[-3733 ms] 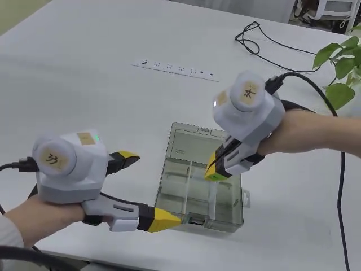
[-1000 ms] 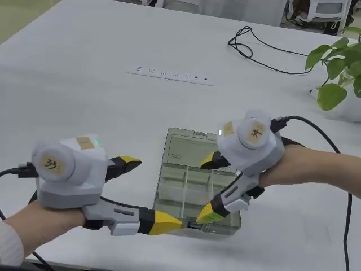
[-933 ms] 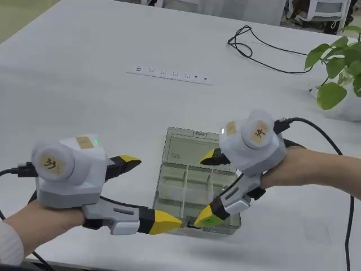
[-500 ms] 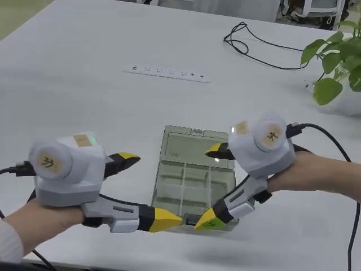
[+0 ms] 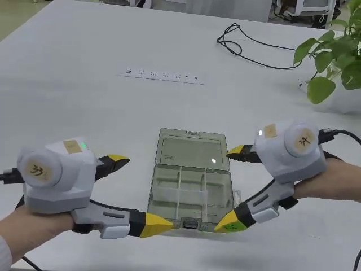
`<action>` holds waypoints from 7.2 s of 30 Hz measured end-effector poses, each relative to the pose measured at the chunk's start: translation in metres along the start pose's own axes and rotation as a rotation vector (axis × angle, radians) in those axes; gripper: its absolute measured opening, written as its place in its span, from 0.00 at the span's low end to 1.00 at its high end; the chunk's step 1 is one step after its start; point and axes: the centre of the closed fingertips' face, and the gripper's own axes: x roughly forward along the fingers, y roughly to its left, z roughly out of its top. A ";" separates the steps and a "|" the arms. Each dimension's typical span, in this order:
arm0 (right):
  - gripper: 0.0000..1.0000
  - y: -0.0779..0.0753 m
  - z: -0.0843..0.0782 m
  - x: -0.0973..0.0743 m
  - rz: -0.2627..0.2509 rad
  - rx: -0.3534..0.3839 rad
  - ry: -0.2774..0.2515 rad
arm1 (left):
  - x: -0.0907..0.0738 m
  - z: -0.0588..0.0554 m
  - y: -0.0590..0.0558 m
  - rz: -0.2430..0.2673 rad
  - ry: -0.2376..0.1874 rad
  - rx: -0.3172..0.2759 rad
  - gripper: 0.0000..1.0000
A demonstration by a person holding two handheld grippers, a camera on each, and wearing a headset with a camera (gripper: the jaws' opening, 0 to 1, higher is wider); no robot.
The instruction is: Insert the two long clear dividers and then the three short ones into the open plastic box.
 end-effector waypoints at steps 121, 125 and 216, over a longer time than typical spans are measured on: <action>0.32 -0.011 -0.001 -0.043 -0.152 -0.529 0.270 | 0.026 0.013 -0.012 -0.048 -0.022 -0.383 0.76; 0.32 -0.011 0.017 -0.031 -0.180 -0.560 0.254 | 0.037 0.027 -0.016 -0.093 -0.073 -0.525 0.64; 0.03 0.059 0.066 -0.037 0.388 -0.214 0.216 | 0.034 0.043 -0.083 -0.412 -0.119 0.106 0.00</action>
